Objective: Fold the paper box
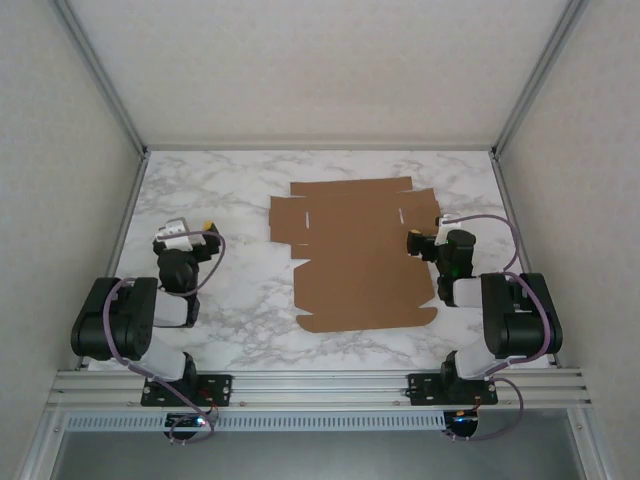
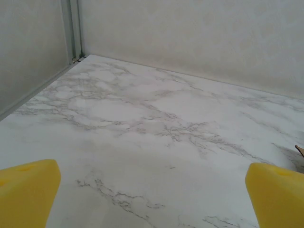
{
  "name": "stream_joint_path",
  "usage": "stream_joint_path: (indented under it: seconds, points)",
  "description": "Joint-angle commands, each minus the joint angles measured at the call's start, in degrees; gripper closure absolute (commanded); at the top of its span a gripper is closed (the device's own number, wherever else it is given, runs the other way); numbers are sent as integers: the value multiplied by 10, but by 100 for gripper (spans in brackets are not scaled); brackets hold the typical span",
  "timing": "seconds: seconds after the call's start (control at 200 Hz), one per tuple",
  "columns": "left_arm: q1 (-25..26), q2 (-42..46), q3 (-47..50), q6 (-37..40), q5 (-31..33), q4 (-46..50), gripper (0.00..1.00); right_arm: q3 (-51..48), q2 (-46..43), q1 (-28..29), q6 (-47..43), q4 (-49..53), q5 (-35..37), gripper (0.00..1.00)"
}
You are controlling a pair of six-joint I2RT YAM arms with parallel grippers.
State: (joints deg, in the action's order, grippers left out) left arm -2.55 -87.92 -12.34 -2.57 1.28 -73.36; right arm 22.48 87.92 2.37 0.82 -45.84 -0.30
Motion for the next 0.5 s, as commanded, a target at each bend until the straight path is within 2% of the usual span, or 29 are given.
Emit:
stream_joint_path:
  seconds: [0.0, 0.496]
  points:
    - [2, 0, -5, 0, 8, -6, 1, 6, 2, -3, -1, -5, -7, 1]
    - [0, -1, -6, -1, 5, -4, 0, 6, 2, -2, -1, -4, -8, 1]
